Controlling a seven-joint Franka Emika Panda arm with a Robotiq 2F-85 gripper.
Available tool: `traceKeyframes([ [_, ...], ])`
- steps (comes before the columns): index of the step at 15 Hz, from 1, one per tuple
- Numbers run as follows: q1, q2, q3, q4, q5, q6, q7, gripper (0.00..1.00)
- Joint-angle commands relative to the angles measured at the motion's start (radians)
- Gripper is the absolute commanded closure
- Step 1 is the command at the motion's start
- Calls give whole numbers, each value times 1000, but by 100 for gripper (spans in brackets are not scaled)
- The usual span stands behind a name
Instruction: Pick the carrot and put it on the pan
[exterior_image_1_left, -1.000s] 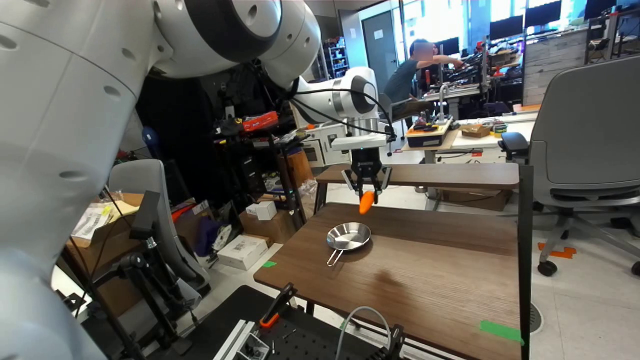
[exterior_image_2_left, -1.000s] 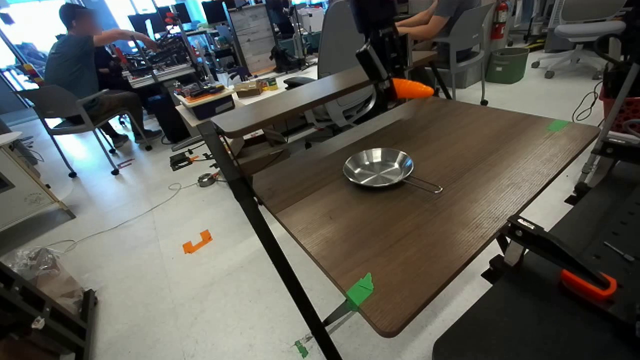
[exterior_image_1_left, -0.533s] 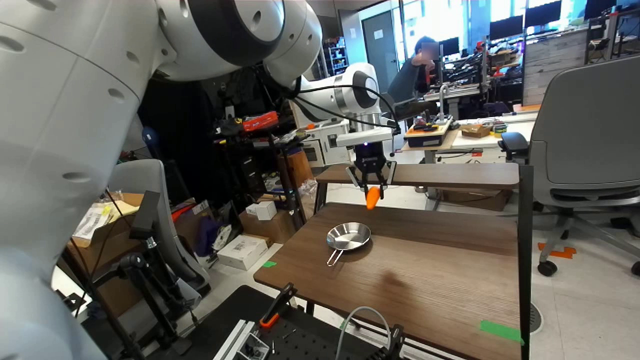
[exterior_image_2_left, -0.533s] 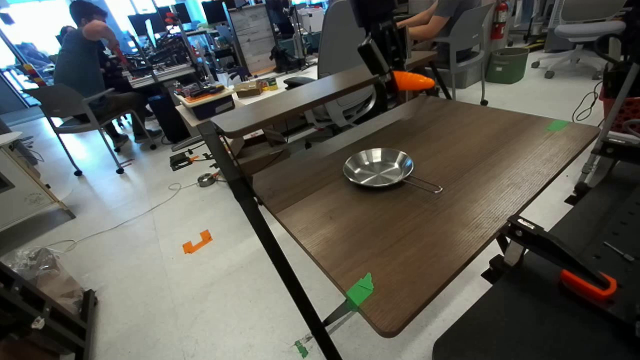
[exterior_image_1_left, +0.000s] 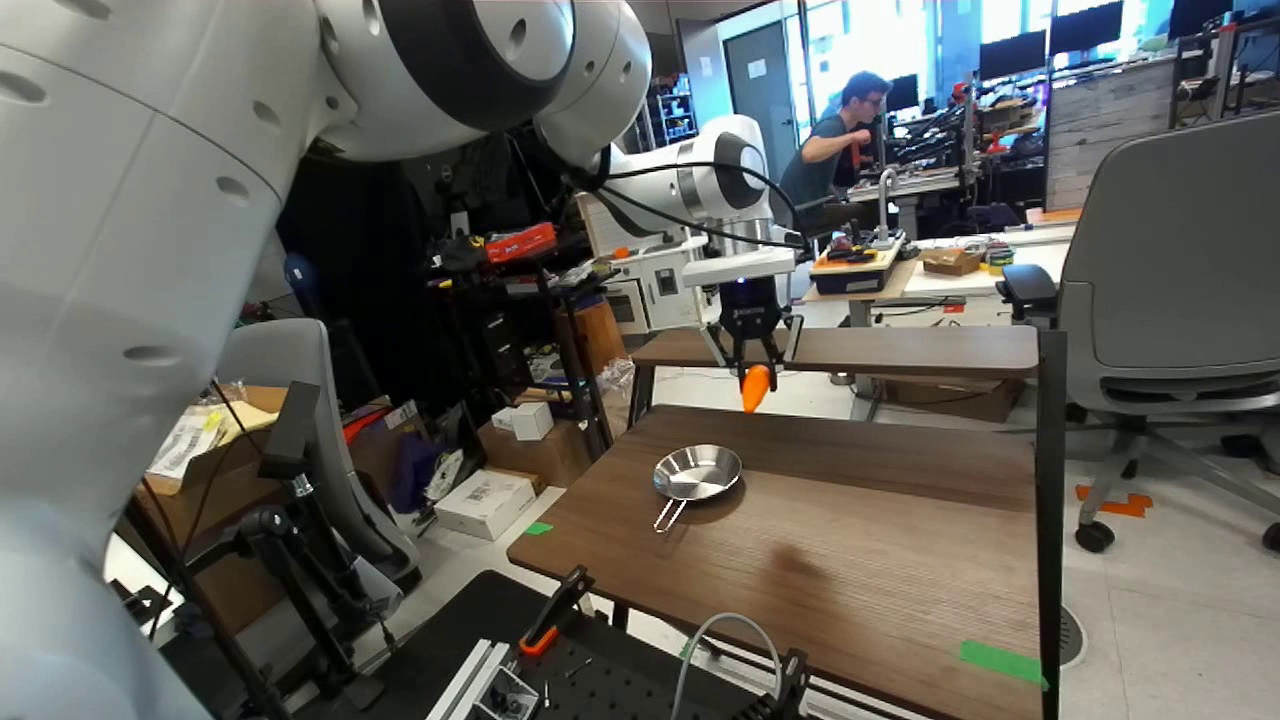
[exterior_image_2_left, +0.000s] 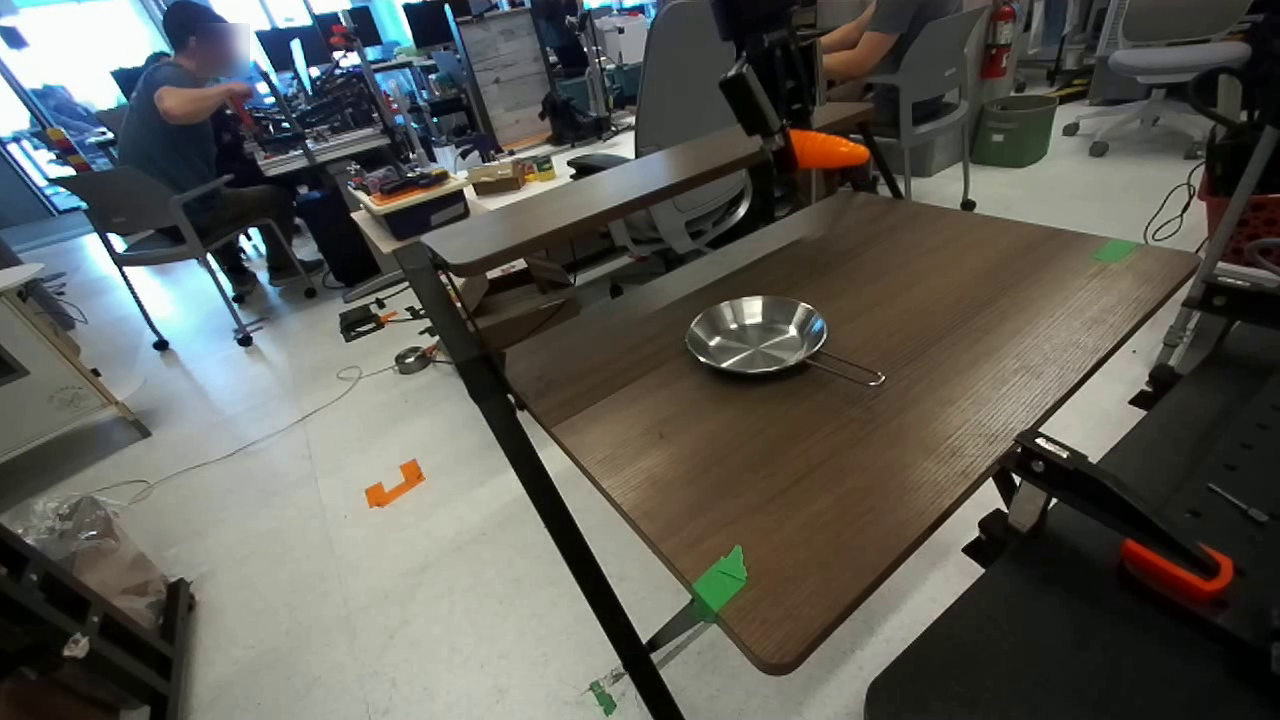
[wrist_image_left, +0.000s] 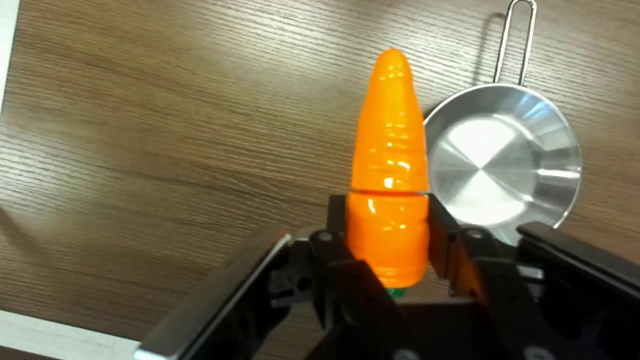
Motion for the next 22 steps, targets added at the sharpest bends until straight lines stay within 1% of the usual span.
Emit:
traceKeyframes([
  [1, -19, 4, -2, 38, 31, -76, 5, 86],
  [3, -27, -29, 1, 1, 51, -85, 24, 86],
  [7, -42, -110, 12, -120, 118, -40, 46, 86],
  [9, -35, -146, 3, -184, 127, -23, 67, 86],
  [14, -55, -225, -1, -314, 181, -2, 81, 86],
  [18, -65, -266, -4, -382, 199, 31, 80, 86],
  [22, -67, -292, -6, -424, 207, 52, 81, 86],
])
